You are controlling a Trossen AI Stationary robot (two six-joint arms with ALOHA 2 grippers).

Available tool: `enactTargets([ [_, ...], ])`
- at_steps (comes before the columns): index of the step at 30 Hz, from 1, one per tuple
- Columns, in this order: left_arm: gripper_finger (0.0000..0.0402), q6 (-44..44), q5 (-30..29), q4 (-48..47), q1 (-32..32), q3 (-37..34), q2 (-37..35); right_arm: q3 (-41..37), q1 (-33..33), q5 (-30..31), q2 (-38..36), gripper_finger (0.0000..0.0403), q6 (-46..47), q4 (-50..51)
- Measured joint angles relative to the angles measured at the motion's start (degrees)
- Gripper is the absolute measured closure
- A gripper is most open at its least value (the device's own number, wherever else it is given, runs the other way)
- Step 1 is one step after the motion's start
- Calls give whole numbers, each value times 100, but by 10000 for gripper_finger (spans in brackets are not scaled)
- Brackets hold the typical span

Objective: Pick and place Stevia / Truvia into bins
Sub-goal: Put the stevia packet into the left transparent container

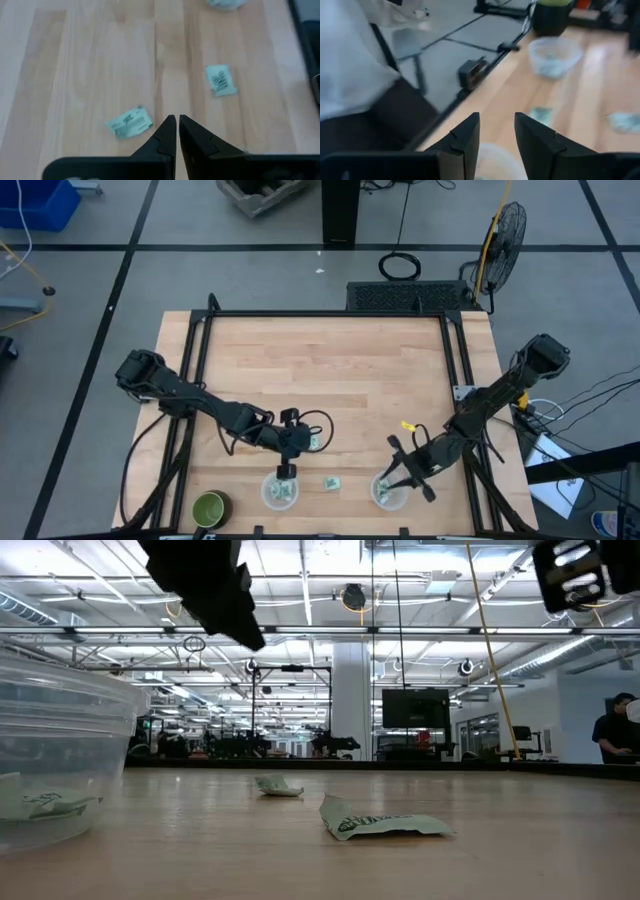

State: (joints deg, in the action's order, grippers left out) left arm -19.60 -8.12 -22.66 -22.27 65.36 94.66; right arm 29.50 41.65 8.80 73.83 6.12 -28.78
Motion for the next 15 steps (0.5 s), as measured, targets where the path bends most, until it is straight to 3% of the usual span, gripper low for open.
enactTargets([
  [6, 375, -46, -2, -179, 117, -7, 351, -94, -165, 642, -112, 287, -1146, 34],
  [15, 364, -176, 252, 0, 603, -4, 1137, -146, -437, 626, -122, 287, -1195, 78],
])
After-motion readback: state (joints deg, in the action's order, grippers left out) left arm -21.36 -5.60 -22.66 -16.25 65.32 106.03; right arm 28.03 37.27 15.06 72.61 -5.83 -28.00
